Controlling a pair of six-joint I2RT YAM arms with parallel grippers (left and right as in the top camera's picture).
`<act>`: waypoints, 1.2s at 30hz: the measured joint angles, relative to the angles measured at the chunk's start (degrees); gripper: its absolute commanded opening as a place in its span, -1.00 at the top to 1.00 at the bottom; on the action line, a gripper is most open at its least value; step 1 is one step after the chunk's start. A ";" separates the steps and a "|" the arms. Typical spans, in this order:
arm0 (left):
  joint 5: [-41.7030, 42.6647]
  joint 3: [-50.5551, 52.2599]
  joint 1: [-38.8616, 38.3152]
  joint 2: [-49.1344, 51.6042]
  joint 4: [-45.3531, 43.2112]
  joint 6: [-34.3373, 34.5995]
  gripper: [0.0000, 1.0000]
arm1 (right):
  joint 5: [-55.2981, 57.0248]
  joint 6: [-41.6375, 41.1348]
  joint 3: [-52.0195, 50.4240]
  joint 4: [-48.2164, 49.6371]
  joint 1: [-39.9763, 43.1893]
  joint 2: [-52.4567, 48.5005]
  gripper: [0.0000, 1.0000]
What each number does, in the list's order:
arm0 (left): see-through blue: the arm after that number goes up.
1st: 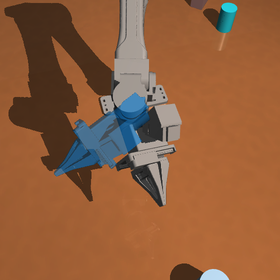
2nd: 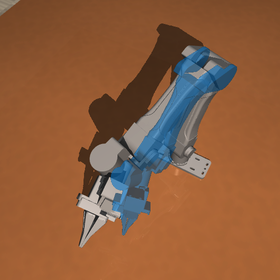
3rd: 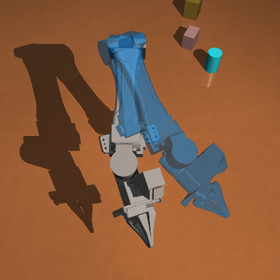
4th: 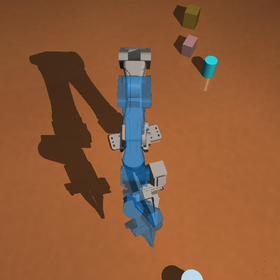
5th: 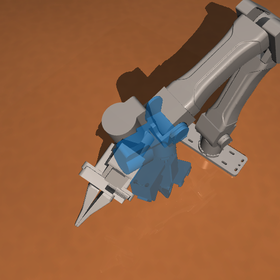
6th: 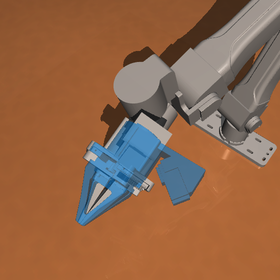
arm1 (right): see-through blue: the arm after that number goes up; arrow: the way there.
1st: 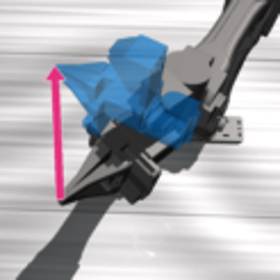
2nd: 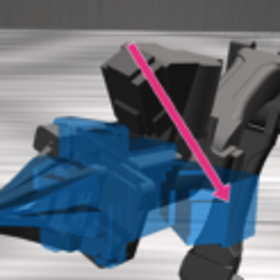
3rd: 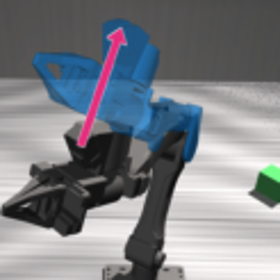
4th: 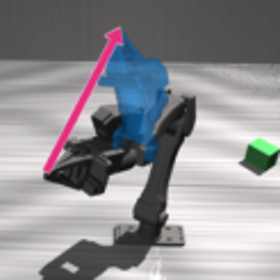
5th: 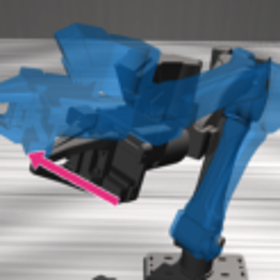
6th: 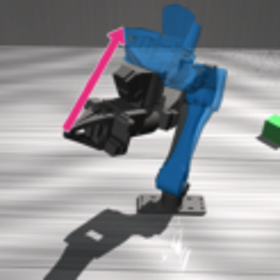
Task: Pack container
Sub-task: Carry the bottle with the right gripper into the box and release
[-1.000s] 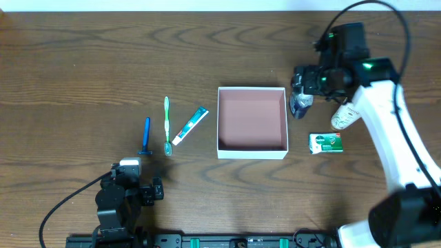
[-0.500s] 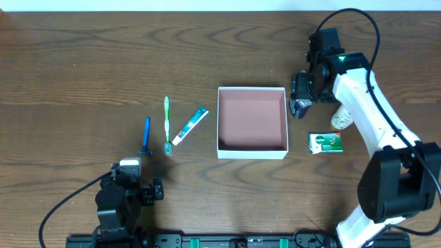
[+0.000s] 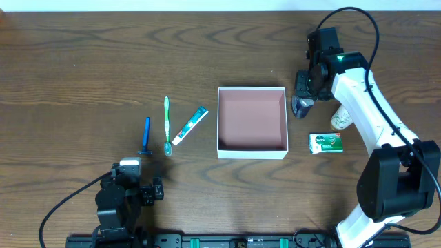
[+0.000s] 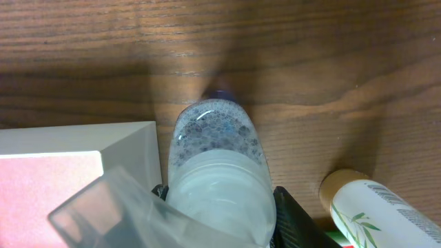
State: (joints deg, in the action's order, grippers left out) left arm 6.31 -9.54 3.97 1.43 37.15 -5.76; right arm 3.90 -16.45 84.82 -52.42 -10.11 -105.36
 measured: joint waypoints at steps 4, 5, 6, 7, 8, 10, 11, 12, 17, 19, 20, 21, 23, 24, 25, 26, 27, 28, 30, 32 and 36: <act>-0.02 0.00 0.00 0.00 0.00 0.00 -0.96 | 0.04 0.02 0.15 -1.18 -0.52 0.24 0.42; 0.00 0.00 0.00 0.00 0.00 0.00 -0.96 | 0.07 0.02 0.17 -1.73 -0.83 0.46 0.43; 0.00 0.00 0.00 0.00 0.00 0.00 -0.96 | 0.09 0.02 0.20 -2.25 -1.11 0.59 0.43; -0.02 0.00 0.00 0.00 0.00 0.00 -0.96 | 0.13 0.02 0.22 -2.95 -1.60 1.03 0.44; 0.00 0.00 0.00 0.00 0.00 0.00 -0.96 | 0.13 0.04 0.37 -3.61 -2.16 1.64 0.44; 0.00 0.00 0.00 0.00 0.00 0.00 -0.96 | 0.22 0.02 1.20 -5.14 -3.37 3.41 0.44; 0.00 0.00 0.00 0.00 0.00 0.00 -0.96 | 0.26 0.02 2.23 -6.12 -4.26 4.92 0.46; 0.00 0.00 0.00 0.00 0.00 0.00 -0.96 | 0.37 0.04 3.13 -6.91 -4.87 6.05 0.49; 0.00 0.00 0.00 0.00 0.00 0.00 -0.96 | 1.05 -0.39 9.70 -9.60 -9.25 15.45 0.51; 0.00 0.00 0.00 0.00 0.00 0.00 -0.96 | 0.96 -1.14 11.10 -9.62 -11.08 18.56 0.53; 0.00 0.00 0.00 0.00 0.00 0.00 -0.96 | 0.85 -1.60 11.54 -9.70 -12.09 19.82 0.54; 0.00 0.00 0.00 0.00 0.00 0.00 -0.96 | 0.68 -2.36 11.87 -9.88 -13.25 20.70 0.55; -0.02 0.00 0.00 0.00 0.00 0.00 -0.96 | 0.37 -3.82 11.89 -10.14 -15.26 21.07 0.57; -0.02 0.00 0.00 0.00 -0.02 0.00 -0.96 | 0.17 -4.72 11.89 -10.32 -16.28 20.61 0.57; 0.00 0.00 0.00 0.00 0.00 0.00 -0.96 | 0.07 -5.62 11.87 -10.43 -17.35 19.87 0.55; -0.02 0.00 0.00 0.00 0.00 0.00 -0.96 | -0.11 -6.80 11.85 -10.45 -18.53 18.62 0.55; 0.00 0.00 0.00 0.00 0.00 0.00 -0.96 | -0.33 -8.26 11.82 -10.43 -19.82 16.96 0.55; 0.00 0.00 0.00 0.00 0.00 0.00 -0.96 | -0.50 -9.55 11.76 -10.38 -20.79 15.37 0.55; -0.02 0.00 0.00 0.00 0.00 0.00 -0.96 | -0.74 -12.63 11.67 -10.32 -22.64 11.43 0.52; 0.00 0.00 0.00 0.00 0.00 0.00 -0.96 | -0.98 -14.99 11.43 -9.81 -23.96 7.74 0.50; -0.02 0.00 0.00 0.00 0.00 0.00 -0.96 | -1.99 -17.99 10.95 -6.16 -24.96 0.46 0.47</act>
State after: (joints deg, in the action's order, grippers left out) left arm 6.28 -9.54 3.97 1.43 37.15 -5.76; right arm 1.91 -34.44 95.77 -58.59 -35.07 -104.90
